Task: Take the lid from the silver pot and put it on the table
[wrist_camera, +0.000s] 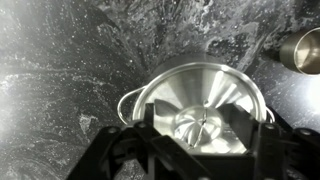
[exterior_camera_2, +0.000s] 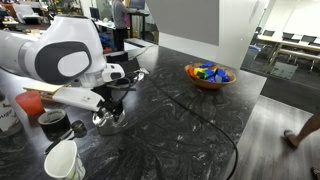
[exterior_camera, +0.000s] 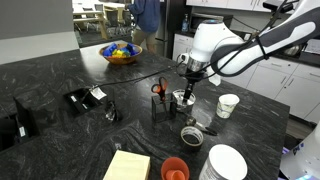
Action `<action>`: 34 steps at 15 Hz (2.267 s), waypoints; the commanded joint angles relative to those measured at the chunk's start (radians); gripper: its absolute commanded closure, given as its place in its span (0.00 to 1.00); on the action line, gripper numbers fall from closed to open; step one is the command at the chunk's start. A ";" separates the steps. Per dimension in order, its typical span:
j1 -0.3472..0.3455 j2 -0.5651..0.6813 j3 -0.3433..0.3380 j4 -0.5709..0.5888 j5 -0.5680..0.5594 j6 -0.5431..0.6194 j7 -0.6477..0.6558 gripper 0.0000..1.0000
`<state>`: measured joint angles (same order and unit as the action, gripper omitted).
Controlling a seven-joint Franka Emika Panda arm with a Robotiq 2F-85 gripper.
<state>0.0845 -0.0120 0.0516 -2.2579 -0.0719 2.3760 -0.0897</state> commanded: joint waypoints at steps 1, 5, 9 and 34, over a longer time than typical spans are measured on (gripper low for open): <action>-0.003 0.000 0.010 0.002 -0.022 0.002 0.012 0.53; -0.002 -0.004 0.015 0.005 -0.017 -0.002 0.006 0.81; -0.003 -0.005 0.016 0.005 -0.015 -0.004 0.000 1.00; -0.152 -0.236 -0.140 -0.163 0.069 -0.031 0.107 0.99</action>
<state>-0.0547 -0.2283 -0.0971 -2.3644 -0.0079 2.3169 -0.0113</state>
